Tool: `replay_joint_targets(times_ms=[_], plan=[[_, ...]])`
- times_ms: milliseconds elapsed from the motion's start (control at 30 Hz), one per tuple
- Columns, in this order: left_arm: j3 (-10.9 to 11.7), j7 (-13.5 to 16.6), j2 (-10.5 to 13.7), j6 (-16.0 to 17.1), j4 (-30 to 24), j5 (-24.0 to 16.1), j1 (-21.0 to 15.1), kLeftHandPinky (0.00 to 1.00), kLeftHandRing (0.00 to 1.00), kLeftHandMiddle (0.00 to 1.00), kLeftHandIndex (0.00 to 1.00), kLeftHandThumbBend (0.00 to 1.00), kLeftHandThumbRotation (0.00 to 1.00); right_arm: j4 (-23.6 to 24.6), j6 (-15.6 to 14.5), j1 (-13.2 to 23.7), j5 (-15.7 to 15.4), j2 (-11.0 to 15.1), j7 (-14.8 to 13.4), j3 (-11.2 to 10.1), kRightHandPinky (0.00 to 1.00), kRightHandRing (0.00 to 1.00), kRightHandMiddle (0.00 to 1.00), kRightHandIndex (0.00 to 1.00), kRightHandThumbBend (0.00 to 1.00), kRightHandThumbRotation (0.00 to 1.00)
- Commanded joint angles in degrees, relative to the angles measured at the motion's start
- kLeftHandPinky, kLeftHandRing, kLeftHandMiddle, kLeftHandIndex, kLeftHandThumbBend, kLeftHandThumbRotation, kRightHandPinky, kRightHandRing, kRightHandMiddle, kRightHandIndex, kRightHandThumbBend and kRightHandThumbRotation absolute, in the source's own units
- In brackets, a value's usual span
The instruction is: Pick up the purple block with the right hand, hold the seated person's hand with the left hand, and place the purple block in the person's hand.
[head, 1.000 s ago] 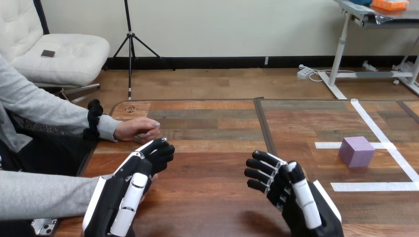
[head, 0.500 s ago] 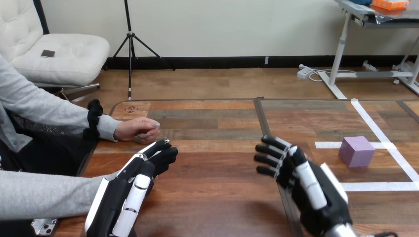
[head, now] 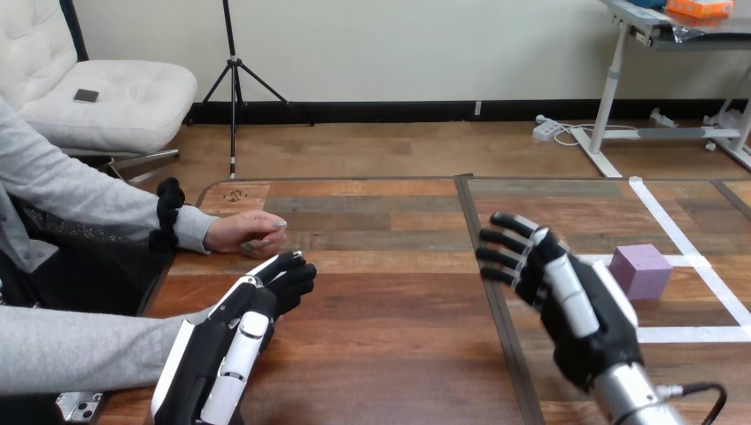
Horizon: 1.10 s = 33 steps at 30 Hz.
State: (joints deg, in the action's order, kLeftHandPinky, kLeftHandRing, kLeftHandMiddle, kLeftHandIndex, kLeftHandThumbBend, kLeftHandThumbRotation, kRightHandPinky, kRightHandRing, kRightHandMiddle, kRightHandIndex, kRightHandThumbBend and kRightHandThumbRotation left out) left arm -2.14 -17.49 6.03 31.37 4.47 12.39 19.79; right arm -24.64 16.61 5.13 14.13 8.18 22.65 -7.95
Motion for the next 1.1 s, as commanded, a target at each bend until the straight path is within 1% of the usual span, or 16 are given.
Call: replay_joint_targets(times_ms=[0, 67, 133, 200, 267, 400, 533, 700, 833, 1067], plan=[[-0.1, 0.4, -1.0, 0.5, -3.5, -0.5, -1.3, 0.87, 0.82, 0.8, 0.79, 0.45, 0.86, -3.9, 3.1, 7.7, -1.1, 2.2, -1.3, -1.8, 0.78, 0.79, 0.81, 0.81, 0.78, 0.8], [-0.1, 0.5, -1.1, 0.7, -3.4, -0.4, -1.3, 0.87, 0.82, 0.8, 0.79, 0.44, 0.86, -5.7, 4.4, 9.1, -2.8, 2.9, -3.1, -1.9, 0.76, 0.78, 0.8, 0.8, 0.78, 0.81], [-0.1, 0.5, -1.1, 0.7, -3.4, -0.3, -1.4, 0.86, 0.82, 0.79, 0.79, 0.43, 0.86, -6.6, 5.1, 9.7, -3.4, 3.1, -3.8, -1.9, 0.75, 0.78, 0.79, 0.79, 0.78, 0.82], [-0.1, 0.6, -1.2, 0.9, -3.3, -0.4, -1.4, 0.86, 0.81, 0.79, 0.79, 0.43, 0.86, -8.7, 6.4, 11.0, -3.6, 3.7, -3.7, -2.3, 0.74, 0.78, 0.79, 0.79, 0.77, 0.82], [-0.1, 0.4, -1.3, 1.3, -2.8, -0.2, -1.6, 0.86, 0.81, 0.79, 0.79, 0.43, 0.86, -10.9, 7.0, 12.6, -3.7, 4.4, -3.8, -2.8, 0.74, 0.78, 0.79, 0.79, 0.76, 0.82], [-0.1, 0.5, -1.2, 1.3, -2.7, -0.3, -1.6, 0.85, 0.81, 0.79, 0.78, 0.44, 0.87, -13.8, 8.0, 14.7, -3.6, 5.1, -3.9, -3.4, 0.74, 0.78, 0.79, 0.78, 0.74, 0.81], [0.0, 0.3, -1.3, 1.7, -2.2, -0.1, -1.9, 0.85, 0.8, 0.78, 0.78, 0.45, 0.87, -16.8, 8.7, 16.9, -4.1, 6.2, -5.0, -3.9, 0.74, 0.78, 0.79, 0.78, 0.74, 0.8], [0.0, 0.1, -1.1, 1.6, -2.3, 0.1, -1.9, 0.84, 0.8, 0.78, 0.78, 0.44, 0.87, -19.8, 9.2, 19.1, -4.1, 7.3, -5.5, -4.6, 0.74, 0.78, 0.78, 0.77, 0.75, 0.76], [0.1, 0.0, -0.9, 1.1, -2.6, 0.1, -1.9, 0.84, 0.8, 0.78, 0.78, 0.44, 0.87, -22.6, 10.3, 21.1, -4.8, 8.3, -6.5, -4.9, 0.74, 0.77, 0.78, 0.77, 0.76, 0.74], [0.2, 0.1, -0.9, 1.3, -2.6, 0.0, -1.9, 0.84, 0.81, 0.79, 0.78, 0.43, 0.87, -26.8, 12.3, 23.7, -5.8, 9.7, -8.2, -5.3, 0.73, 0.77, 0.77, 0.77, 0.75, 0.72]])
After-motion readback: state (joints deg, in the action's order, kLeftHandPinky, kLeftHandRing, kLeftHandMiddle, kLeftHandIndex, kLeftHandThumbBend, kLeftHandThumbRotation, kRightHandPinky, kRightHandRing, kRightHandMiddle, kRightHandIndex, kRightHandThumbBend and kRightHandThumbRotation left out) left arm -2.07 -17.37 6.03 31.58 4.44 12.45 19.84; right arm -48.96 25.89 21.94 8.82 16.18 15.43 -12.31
